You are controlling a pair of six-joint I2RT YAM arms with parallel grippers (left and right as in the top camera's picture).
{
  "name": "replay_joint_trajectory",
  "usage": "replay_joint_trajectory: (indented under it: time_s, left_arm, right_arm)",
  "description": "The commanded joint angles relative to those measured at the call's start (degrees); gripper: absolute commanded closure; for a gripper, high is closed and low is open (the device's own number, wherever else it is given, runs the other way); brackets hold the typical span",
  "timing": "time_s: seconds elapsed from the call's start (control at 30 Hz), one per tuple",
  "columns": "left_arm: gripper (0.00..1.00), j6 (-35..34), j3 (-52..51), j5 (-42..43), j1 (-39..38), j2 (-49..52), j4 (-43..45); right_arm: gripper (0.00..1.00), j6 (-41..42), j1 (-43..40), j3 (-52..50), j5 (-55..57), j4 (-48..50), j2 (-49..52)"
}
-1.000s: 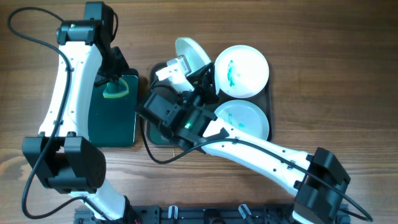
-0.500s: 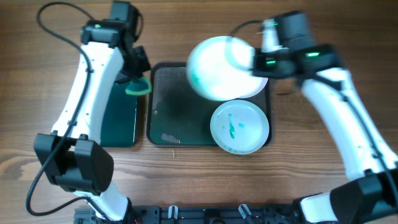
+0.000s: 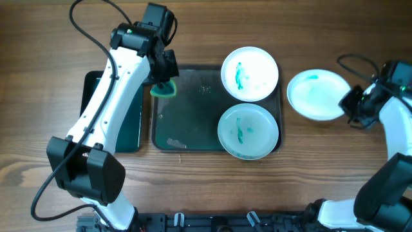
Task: Clean dirty plates on tray and stack at the side
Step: 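Grasp the lower-right plate with the right gripper and pull it to center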
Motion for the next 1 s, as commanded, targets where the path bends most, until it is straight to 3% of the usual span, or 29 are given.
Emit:
replay_joint_trajectory:
  time_s: [0.0, 0.07, 0.1, 0.13, 0.17, 0.4, 0.53, 0.77, 0.97]
  left_arm:
    - [0.96, 0.7, 0.3, 0.3, -0.2, 0.2, 0.3]
    - [0.96, 0.7, 0.3, 0.2, -0.2, 0.2, 0.5]
    - [0.96, 0.7, 0.3, 0.2, -0.2, 0.2, 0.9]
    - [0.96, 0.7, 0.3, 0.2, -0.2, 0.2, 1.2]
    - [0.96, 0.7, 0.3, 0.2, -0.2, 0.2, 1.6]
    - [0.96, 0.7, 0.3, 0.2, -0.2, 0.2, 1.7]
    - [0.96, 0.7, 0.3, 0.2, -0.2, 0.2, 1.7]
    - [0.96, 0.7, 0.3, 0.2, -0.2, 0.2, 1.6]
    - [0.96, 0.7, 0.3, 0.2, -0.2, 0.2, 1.2]
  right_arm:
    - [0.96, 1.9, -0.1, -6.2, 1.5, 7.1, -0.6]
    - [0.94, 1.8, -0.1, -8.2, 1.5, 9.6, -0.5]
    - [0.81, 1.8, -0.1, -8.5, 1.5, 9.4, -0.5]
    - [0.57, 1.8, -0.1, -8.4, 0.3, 8.9, -0.6]
    - [0.55, 1.5, -0.1, -8.0, -1.8, 7.6, -0.9]
    - [0.57, -5.0, 4.8, -3.4, -15.2, -7.3, -8.7]
    - [0.61, -7.3, 17.1, -4.8, -15.0, -15.9, -9.6]
    - [0.69, -5.6, 27.9, -11.4, -8.7, -8.3, -9.5]
    - [0.72, -9.0, 29.9, -14.1, -8.3, -0.5, -5.7]
